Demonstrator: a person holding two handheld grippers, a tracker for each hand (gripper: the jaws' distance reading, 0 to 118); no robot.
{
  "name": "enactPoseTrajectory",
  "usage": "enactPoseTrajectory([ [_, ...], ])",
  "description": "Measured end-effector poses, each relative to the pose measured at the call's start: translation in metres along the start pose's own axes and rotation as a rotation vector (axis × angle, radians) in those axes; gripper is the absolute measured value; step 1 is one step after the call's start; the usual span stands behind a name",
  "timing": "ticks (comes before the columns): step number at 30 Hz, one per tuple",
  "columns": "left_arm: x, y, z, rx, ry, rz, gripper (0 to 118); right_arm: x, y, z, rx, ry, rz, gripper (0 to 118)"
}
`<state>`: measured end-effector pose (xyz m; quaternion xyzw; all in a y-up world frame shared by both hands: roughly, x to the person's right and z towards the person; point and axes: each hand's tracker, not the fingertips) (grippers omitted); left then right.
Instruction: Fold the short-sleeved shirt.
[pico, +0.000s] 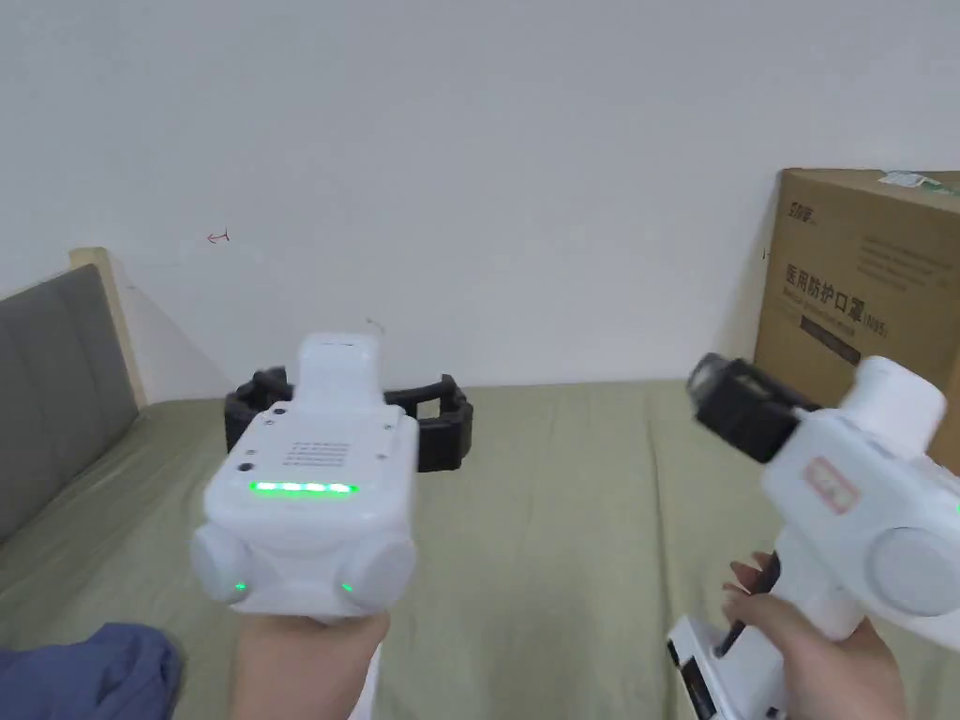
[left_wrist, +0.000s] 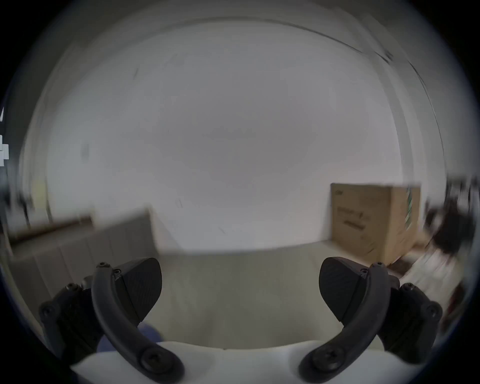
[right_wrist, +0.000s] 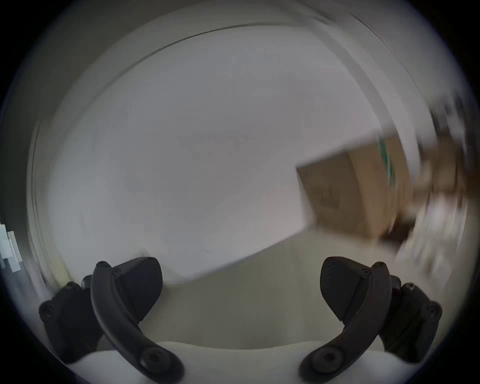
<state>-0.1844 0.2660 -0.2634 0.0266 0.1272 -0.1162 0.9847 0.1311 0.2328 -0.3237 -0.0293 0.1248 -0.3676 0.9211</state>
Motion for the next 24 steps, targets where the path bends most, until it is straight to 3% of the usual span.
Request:
enactPoseTrajectory([
  [2,0.039,-0.014,0.005,0.16,0.152,-0.591,118,0.056,-0.002,-0.003,-0.025,-0.078,-0.629,118],
  [4,0.076,-0.076,-0.004,0.38,0.419,-1.405,118,0.119,-0.042,0.003,0.009,-0.213,-1.347,118],
  [5,0.073,-0.091,-0.004,0.468,0.376,-1.577,118,0.137,-0.064,0.009,0.033,-0.247,-1.633,118],
  [6,0.072,-0.089,0.001,0.475,0.257,-1.549,118,0.143,-0.078,0.016,0.028,-0.354,-1.771,118],
  [7,0.073,-0.079,0.008,0.416,0.16,-1.382,118,0.147,-0.077,0.02,-0.009,-0.389,-1.655,118],
  [9,0.07,-0.057,0.011,0.314,0.137,-1.096,118,0.15,-0.066,0.022,-0.006,-0.336,-1.249,118],
  [10,0.067,-0.044,0.011,0.254,0.126,-0.971,118,0.144,-0.054,0.02,-0.002,-0.31,-1.091,118],
  [11,0.06,-0.022,0.017,0.182,0.094,-0.8,118,0.14,-0.045,0.019,0.006,-0.289,-1.007,118],
  [12,0.051,-0.004,0.023,0.136,0.054,-0.647,118,0.134,-0.036,0.016,0.009,-0.256,-0.998,118],
  [13,0.042,0.005,0.025,0.092,0.028,-0.471,118,0.115,-0.024,0.012,0.004,-0.229,-0.927,118],
  [15,0.021,0.013,0.028,0.028,-0.055,-0.146,118,0.091,-0.004,0.004,-0.014,-0.163,-0.696,118],
  [16,0.004,0.001,0.012,0.013,-0.111,0.016,118,0.074,0.003,0.002,-0.023,-0.137,-0.528,118],
  [18,-0.002,-0.009,0.016,0.025,-0.138,0.092,118,0.037,0.009,0.001,-0.021,-0.106,-0.152,118],
  [20,0.004,-0.023,0.023,0.028,-0.127,0.116,118,-0.001,-0.009,0.008,0.035,-0.127,0.338,118],
  [21,0.004,-0.027,0.025,0.019,-0.156,0.157,118,-0.012,-0.022,0.013,0.069,-0.156,0.522,118],
  [22,0.004,-0.031,0.027,-0.001,-0.175,0.205,118,-0.022,-0.037,0.017,0.103,-0.15,0.691,118],
  [23,0.009,-0.035,0.029,-0.009,-0.177,0.22,118,-0.027,-0.049,0.02,0.105,-0.155,0.794,118],
  [24,0.013,-0.038,0.031,-0.01,-0.166,0.201,118,-0.032,-0.057,0.022,0.098,-0.153,0.848,118],
])
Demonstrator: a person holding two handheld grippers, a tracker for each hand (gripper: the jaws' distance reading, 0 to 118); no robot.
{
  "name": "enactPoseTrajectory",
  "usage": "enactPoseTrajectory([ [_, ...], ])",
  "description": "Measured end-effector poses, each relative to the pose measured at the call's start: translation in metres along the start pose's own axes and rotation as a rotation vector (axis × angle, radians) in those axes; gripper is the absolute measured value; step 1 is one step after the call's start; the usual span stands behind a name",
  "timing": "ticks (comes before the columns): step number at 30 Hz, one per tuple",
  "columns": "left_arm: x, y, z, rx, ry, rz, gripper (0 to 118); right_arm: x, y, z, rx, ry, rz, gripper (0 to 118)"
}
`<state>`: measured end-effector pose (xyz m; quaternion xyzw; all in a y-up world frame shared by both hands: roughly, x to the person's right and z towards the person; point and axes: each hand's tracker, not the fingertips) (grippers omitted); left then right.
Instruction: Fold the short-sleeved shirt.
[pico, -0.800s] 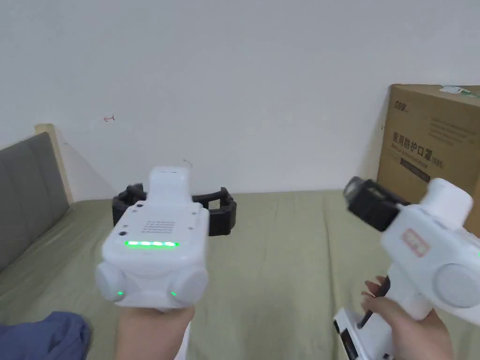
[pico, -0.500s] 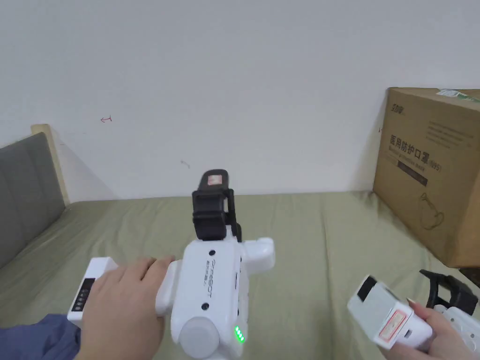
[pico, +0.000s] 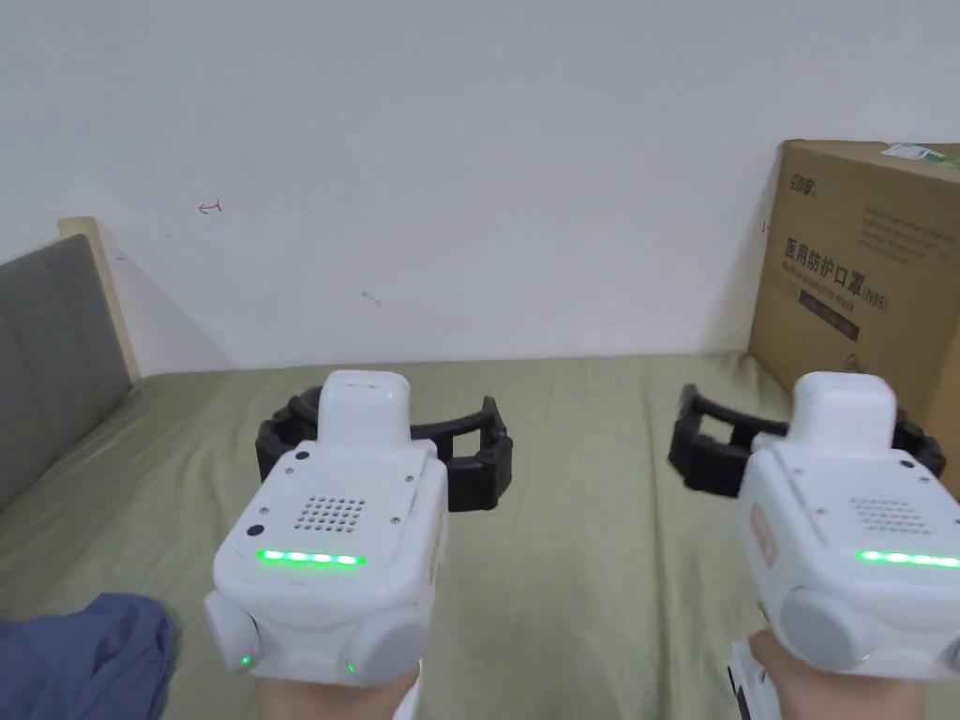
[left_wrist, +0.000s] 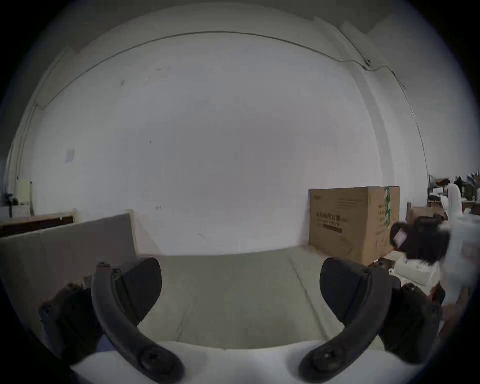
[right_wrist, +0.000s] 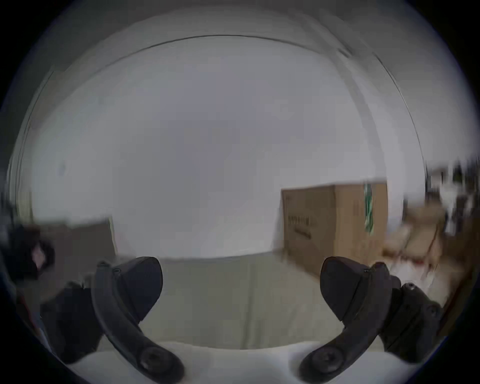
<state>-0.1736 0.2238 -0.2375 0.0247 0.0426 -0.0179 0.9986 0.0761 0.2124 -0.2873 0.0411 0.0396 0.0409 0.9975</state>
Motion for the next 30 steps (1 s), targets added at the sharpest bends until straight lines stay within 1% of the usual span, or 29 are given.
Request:
enactPoseTrajectory([
  [1,0.002,-0.004,-0.001,-0.003,0.009,-0.011,118,-0.003,-0.007,0.0,-0.014,0.018,0.002,118],
  [2,0.001,-0.006,-0.001,-0.009,0.017,-0.019,118,-0.005,-0.007,0.001,-0.028,0.025,-0.035,118],
  [4,0.002,-0.009,0.0,-0.015,0.031,-0.013,118,-0.007,-0.003,0.002,-0.042,0.021,-0.059,118],
  [5,-0.001,-0.01,0.0,-0.016,0.037,-0.006,118,-0.001,-0.002,0.002,-0.049,0.008,-0.063,118],
  [7,-0.005,-0.01,-0.001,-0.02,0.052,0.022,118,0.002,0.0,0.001,-0.05,0.026,-0.069,118],
  [11,-0.011,-0.011,-0.003,-0.026,0.083,0.053,118,0.003,0.0,0.003,-0.05,0.012,-0.053,118],
  [17,-0.011,-0.014,-0.001,-0.036,0.088,0.052,118,0.003,-0.003,0.013,-0.038,0.063,-0.028,118],
  [21,-0.011,-0.014,-0.001,-0.038,0.087,0.065,118,0.002,-0.003,0.016,-0.03,0.075,-0.029,118],
  [23,-0.011,-0.014,-0.001,-0.041,0.087,0.076,118,0.002,-0.003,0.016,-0.043,0.06,-0.033,118],
  [25,-0.011,-0.014,-0.001,-0.04,0.089,0.08,118,0.004,-0.004,0.016,-0.051,0.081,-0.054,118],
  [28,-0.012,-0.015,-0.001,-0.039,0.09,0.077,118,0.004,-0.006,0.016,-0.055,0.05,-0.056,118],
  [30,-0.012,-0.015,0.0,-0.038,0.091,0.07,118,0.005,-0.006,0.015,-0.054,0.048,-0.052,118],
])
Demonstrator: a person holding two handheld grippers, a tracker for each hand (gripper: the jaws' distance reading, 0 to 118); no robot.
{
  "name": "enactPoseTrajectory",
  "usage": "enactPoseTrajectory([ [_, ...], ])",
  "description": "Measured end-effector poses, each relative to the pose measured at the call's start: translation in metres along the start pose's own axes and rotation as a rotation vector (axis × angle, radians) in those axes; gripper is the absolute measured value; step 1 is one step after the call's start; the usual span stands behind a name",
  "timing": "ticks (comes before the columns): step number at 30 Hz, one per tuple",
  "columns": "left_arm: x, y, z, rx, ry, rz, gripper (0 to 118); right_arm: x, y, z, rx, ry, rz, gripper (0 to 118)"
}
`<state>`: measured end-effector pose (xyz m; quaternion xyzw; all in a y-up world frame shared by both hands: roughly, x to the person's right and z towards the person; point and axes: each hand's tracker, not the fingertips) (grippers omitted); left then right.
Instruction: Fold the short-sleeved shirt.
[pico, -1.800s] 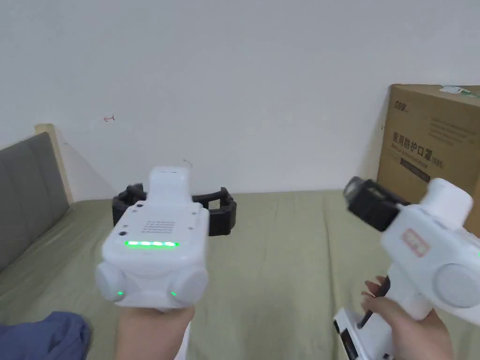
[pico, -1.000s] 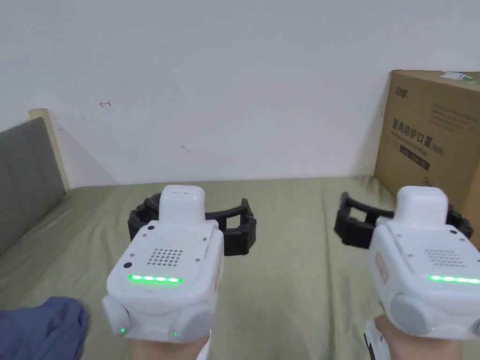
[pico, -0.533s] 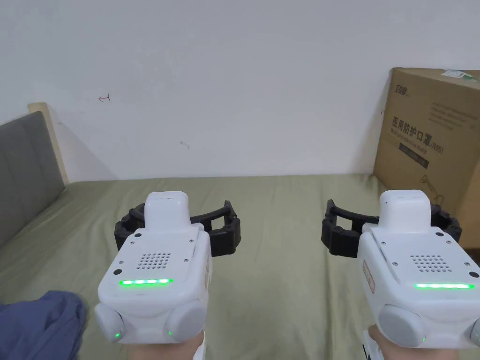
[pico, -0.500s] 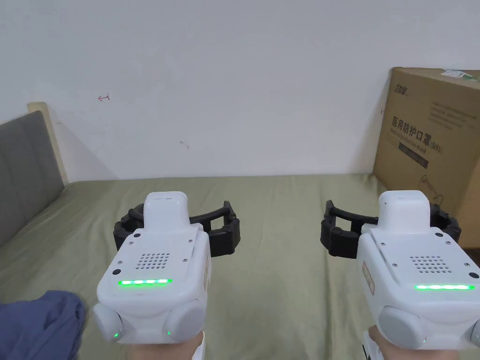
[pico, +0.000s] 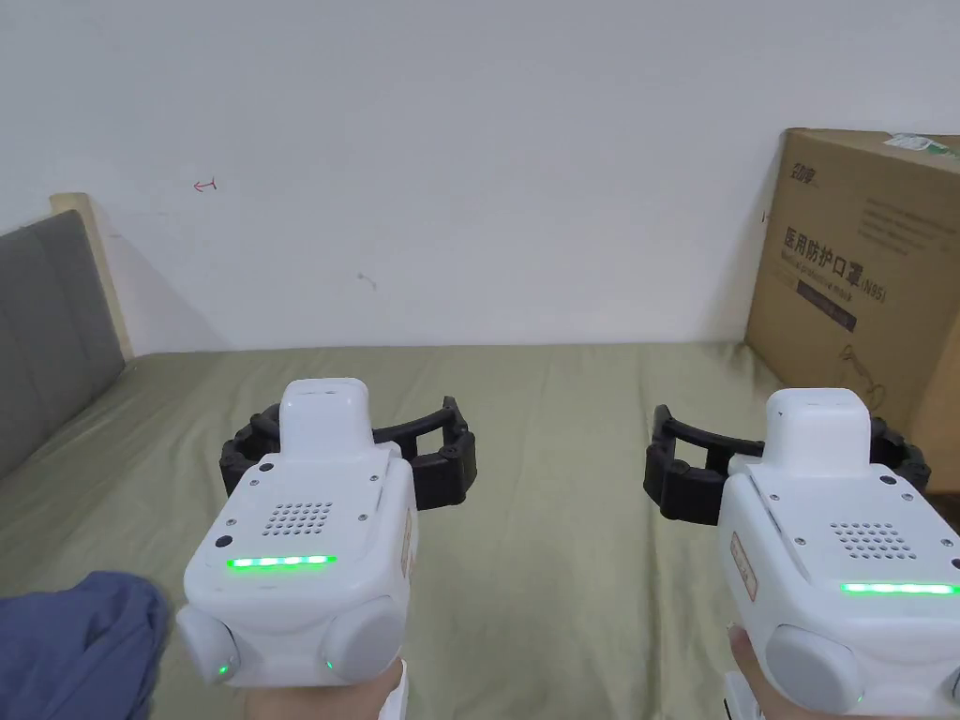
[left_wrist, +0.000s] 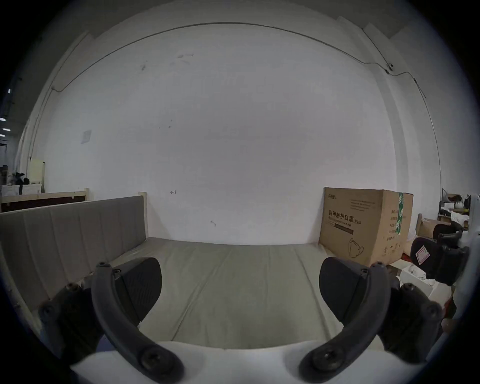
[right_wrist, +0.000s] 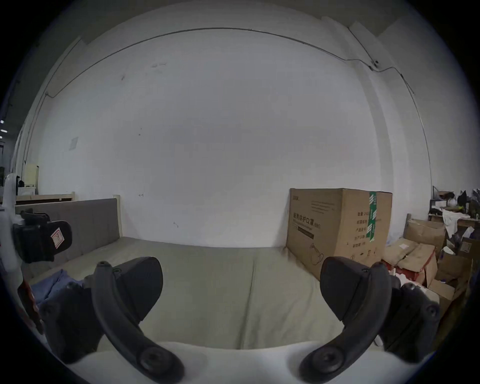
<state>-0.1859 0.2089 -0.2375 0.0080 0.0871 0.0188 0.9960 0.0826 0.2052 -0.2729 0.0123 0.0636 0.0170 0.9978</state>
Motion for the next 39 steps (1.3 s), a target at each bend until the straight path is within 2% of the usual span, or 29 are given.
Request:
enactPoseTrajectory([
  [19,-0.0044,0.0017,0.0009,0.001,0.007,0.004,118,-0.0021,0.0,0.003,0.018,0.022,0.013,118],
  [30,-0.0056,0.0018,0.0004,-0.005,-0.004,-0.015,118,0.0075,0.0028,0.0,-0.001,0.014,-0.052,118],
  [39,-0.0073,0.0038,-0.0004,-0.012,-0.006,-0.008,118,0.006,0.0055,0.0019,0.012,0.002,-0.052,118],
])
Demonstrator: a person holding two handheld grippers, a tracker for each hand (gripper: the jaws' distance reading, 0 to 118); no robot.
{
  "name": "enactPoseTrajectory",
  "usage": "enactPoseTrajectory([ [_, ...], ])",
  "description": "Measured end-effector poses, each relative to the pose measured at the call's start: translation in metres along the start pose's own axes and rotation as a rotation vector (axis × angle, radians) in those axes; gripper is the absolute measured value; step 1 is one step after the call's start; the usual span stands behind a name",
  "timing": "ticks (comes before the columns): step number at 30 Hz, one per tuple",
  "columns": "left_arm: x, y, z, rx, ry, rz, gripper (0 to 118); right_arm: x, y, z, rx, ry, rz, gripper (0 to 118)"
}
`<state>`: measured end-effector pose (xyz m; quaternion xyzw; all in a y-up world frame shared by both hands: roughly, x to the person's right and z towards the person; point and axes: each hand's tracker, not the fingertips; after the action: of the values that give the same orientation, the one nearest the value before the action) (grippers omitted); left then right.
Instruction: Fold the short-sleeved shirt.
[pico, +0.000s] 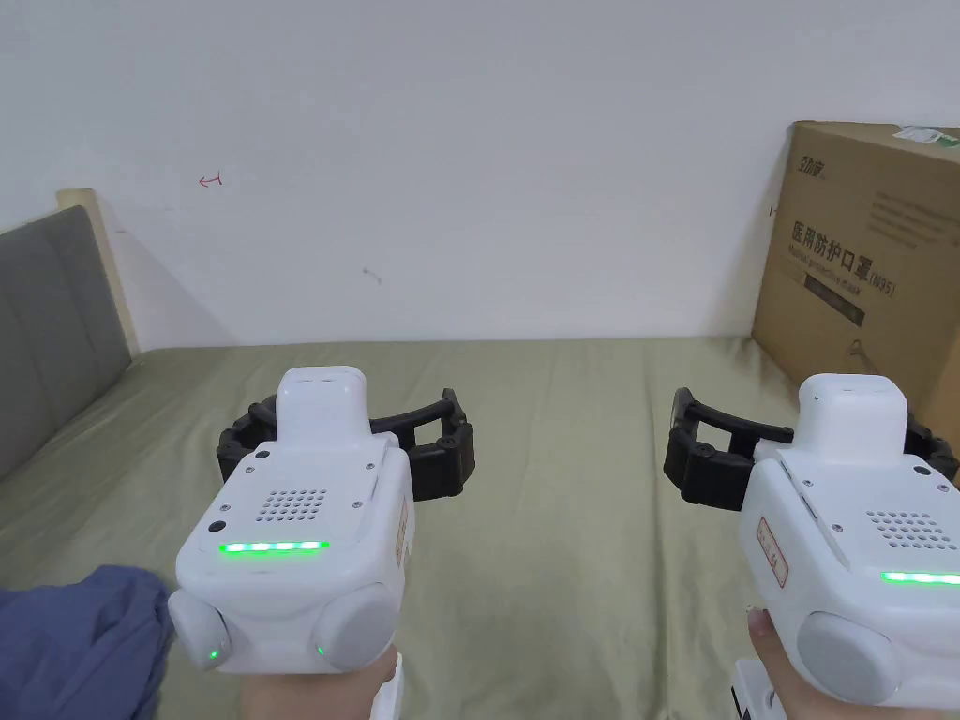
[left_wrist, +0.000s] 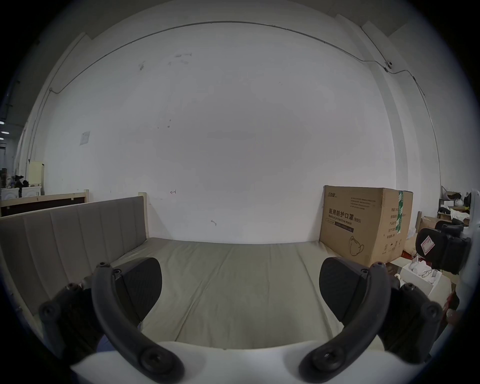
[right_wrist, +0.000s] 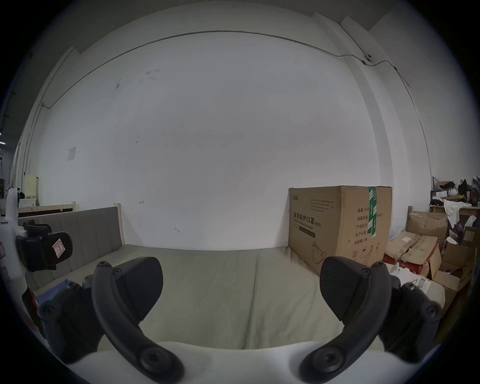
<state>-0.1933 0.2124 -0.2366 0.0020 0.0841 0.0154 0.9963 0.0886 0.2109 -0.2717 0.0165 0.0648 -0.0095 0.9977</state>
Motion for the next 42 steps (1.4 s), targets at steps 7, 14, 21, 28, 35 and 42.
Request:
enactPoseTrajectory([
  [7,0.002,0.002,-0.002,-0.052,0.012,-0.109,0,-0.003,0.001,0.0,-0.022,0.021,0.023,0],
  [14,-0.002,-0.006,-0.003,-0.058,-0.034,-0.054,0,0.004,-0.002,0.002,-0.064,0.04,-0.009,0],
  [21,-0.061,-0.009,0.013,-0.102,0.02,0.006,0,-0.044,-0.017,-0.013,-0.082,0.118,-0.04,0],
  [28,-0.196,-0.008,0.089,-0.069,0.404,0.017,0,-0.175,-0.026,-0.026,-0.171,0.487,-0.062,0],
  [35,-0.239,-0.012,0.122,-0.073,0.529,0.069,0,-0.228,-0.018,-0.021,-0.156,0.633,-0.02,0],
  [42,-0.275,0.008,0.087,-0.189,0.454,-0.018,0,-0.201,-0.029,-0.031,-0.187,0.608,0.002,0],
])
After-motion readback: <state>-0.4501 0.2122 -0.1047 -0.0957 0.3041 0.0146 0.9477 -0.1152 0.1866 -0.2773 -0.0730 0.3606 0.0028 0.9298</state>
